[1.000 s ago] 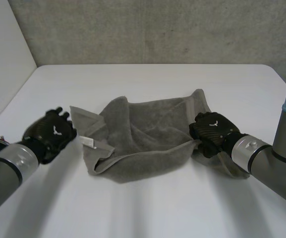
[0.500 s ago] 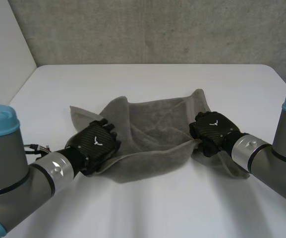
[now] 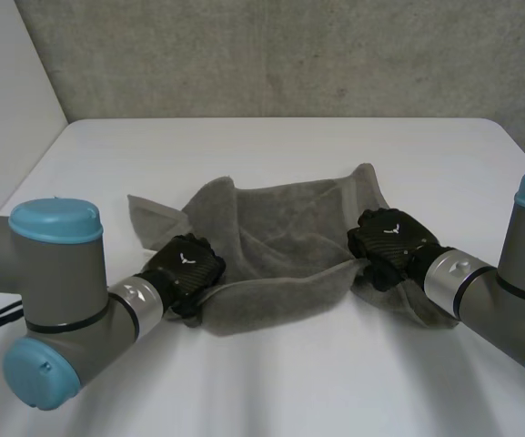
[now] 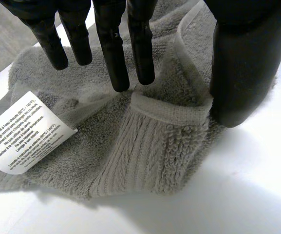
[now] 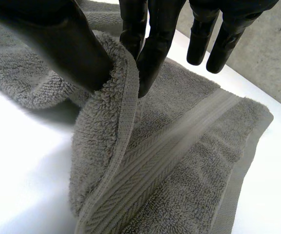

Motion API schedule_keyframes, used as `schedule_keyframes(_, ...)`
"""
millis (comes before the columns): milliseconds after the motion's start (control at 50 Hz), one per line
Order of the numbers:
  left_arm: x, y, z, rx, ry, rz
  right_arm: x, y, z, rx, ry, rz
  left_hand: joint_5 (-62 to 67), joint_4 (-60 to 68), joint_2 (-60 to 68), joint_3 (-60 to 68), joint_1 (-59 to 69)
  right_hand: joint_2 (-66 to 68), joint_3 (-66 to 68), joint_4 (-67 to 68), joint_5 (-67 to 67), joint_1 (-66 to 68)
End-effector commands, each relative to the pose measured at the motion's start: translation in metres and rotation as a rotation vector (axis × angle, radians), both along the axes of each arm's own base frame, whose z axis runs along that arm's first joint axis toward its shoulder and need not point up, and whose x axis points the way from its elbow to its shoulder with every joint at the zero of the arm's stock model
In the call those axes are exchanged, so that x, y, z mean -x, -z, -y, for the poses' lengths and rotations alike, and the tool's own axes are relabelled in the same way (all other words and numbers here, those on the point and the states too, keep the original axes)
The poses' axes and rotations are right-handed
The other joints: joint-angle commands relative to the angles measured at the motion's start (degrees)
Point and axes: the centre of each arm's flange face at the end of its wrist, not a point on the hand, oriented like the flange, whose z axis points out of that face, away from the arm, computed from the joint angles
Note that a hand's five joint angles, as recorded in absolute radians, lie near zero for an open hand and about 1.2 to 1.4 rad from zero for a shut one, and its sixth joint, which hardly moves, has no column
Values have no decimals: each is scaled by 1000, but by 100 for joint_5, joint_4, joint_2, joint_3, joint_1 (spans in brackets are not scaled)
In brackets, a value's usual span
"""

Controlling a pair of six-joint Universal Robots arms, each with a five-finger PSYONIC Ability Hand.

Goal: Fold the towel.

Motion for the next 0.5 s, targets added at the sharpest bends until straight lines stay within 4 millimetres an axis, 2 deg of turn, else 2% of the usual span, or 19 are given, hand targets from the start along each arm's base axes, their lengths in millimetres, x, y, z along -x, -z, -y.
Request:
schedule_keyframes(20, -3, 2, 3, 20, -35, 30, 1, 1, 1, -3, 4, -1, 563, -321, 576, -287, 562, 308, -202, -332, 419, 689)
schedule_keyframes(40, -3, 2, 3, 20, -35, 30, 1, 2, 1, -4, 4, -2, 566, -321, 579, -287, 565, 308, -202, -332, 419, 689)
schedule_keyframes(80, -5, 1, 3, 21, -43, 33, 1, 2, 1, -1, 3, -3, 1904, -321, 1917, -287, 1903, 308, -202, -332, 419, 689)
schedule_keyframes(100, -5, 1, 3, 21, -43, 33, 1, 2, 1, -1, 3, -3, 1912, -321, 1925, -287, 1911, 308, -202, -332, 419, 689)
schedule_keyframes(140, -6, 0, 0, 22, -41, 34, 1, 2, 1, -1, 3, -3, 3352, -321, 3365, -287, 3351, 308, -202, -332, 419, 689)
schedule_keyframes(160, -6, 0, 0, 22, -41, 34, 1, 2, 1, -1, 1, -3, 3359, -321, 3372, -287, 3357, 308, -202, -332, 419, 689)
schedule_keyframes(200, -7, -6, 0, 30, -44, 30, 1, 2, 1, -1, 1, -3, 4180, -321, 4193, -287, 4179, 308, -202, -332, 419, 689)
schedule_keyframes(260, -7, -13, -1, 45, -43, 22, 0, 1, 1, -3, -1, -1, 4317, -321, 4331, -287, 4316, 308, -202, -332, 419, 689)
schedule_keyframes(400, -9, -54, -5, 148, -46, -40, 1, -2, 1, -8, 9, -3, 4332, -321, 4345, -287, 4331, 308, -202, -332, 419, 689)
schedule_keyframes(420, -9, -54, -5, 148, -46, -41, 1, -4, -1, -14, -1, -1, 4332, -321, 4345, -287, 4331, 308, -202, -332, 419, 689)
schedule_keyframes(460, -11, -72, -10, 190, -45, -67, 1, -8, -4, -39, -17, -1, 4317, -321, 4331, -287, 4316, 308, -202, -332, 419, 689)
schedule_keyframes(480, -11, -72, -10, 190, -45, -67, 1, -14, -10, -76, -39, -1, 4317, -321, 4331, -287, 4316, 308, -202, -332, 419, 689)
schedule_keyframes(500, -12, -81, -13, 210, -44, -78, 1, -21, -17, -126, -68, 4, 4317, -321, 4331, -287, 4316, 308, -202, -332, 419, 689)
